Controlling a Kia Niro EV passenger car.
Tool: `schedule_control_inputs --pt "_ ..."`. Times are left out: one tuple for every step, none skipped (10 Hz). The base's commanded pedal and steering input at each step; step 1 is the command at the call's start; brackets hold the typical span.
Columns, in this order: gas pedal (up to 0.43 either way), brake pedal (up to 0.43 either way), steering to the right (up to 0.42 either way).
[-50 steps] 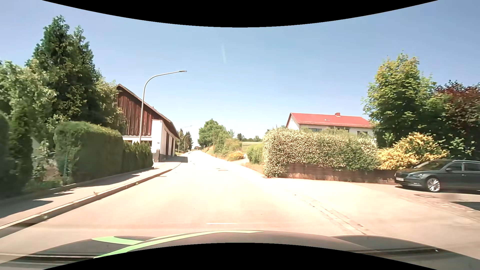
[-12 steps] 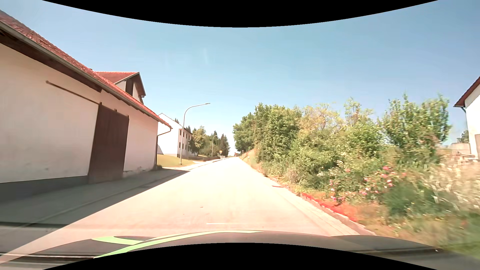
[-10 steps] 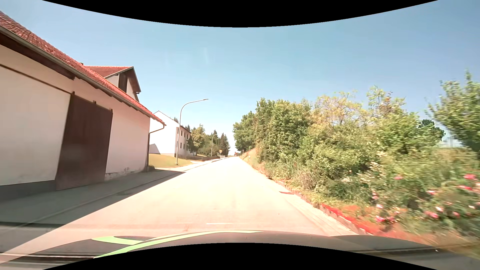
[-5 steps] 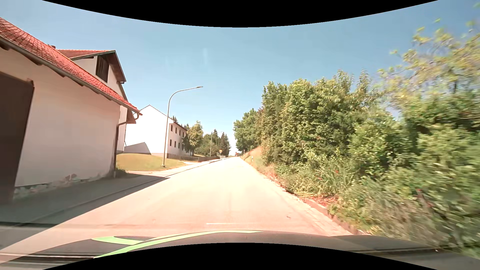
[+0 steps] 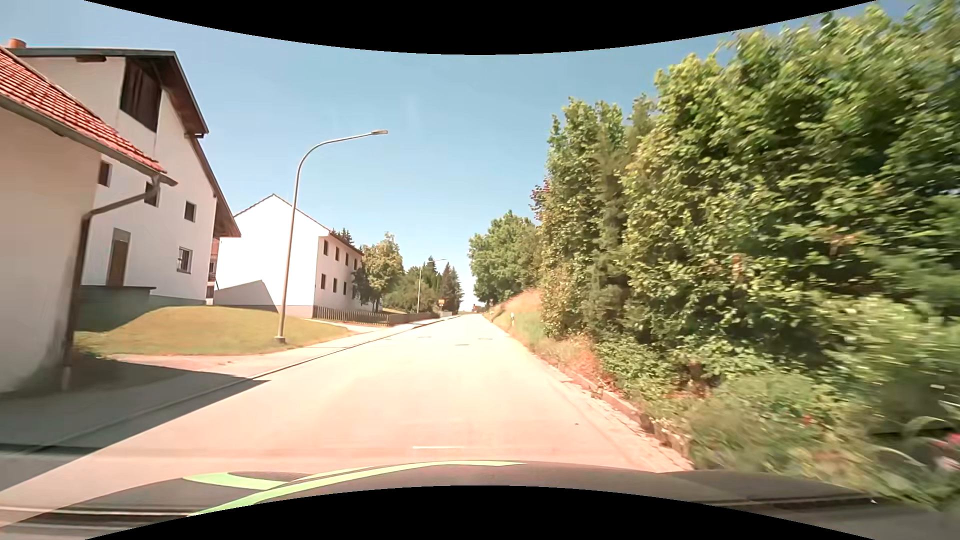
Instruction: Follow the waypoints while adhering to traffic rules and regulations
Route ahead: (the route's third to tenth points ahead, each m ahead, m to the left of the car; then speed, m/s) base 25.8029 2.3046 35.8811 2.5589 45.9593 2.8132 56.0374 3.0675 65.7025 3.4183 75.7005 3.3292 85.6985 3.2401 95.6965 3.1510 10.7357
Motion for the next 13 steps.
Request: schedule_control_inputs --pt "0.248 0.0 -0.006" --pt "0.248 0.0 -0.006" --pt "0.248 0.0 -0.006" --pt "0.248 0.0 -0.006" --pt "0.248 0.0 -0.005" --pt "0.248 0.0 -0.005" --pt "0.248 0.0 -0.004" --pt "0.248 0.0 -0.004" --pt "0.248 0.0 -0.003" --pt "0.248 0.0 0.001" --pt "0.248 0.0 0.003" --pt "0.248 0.0 0.003" --pt "0.248 0.0 0.003"
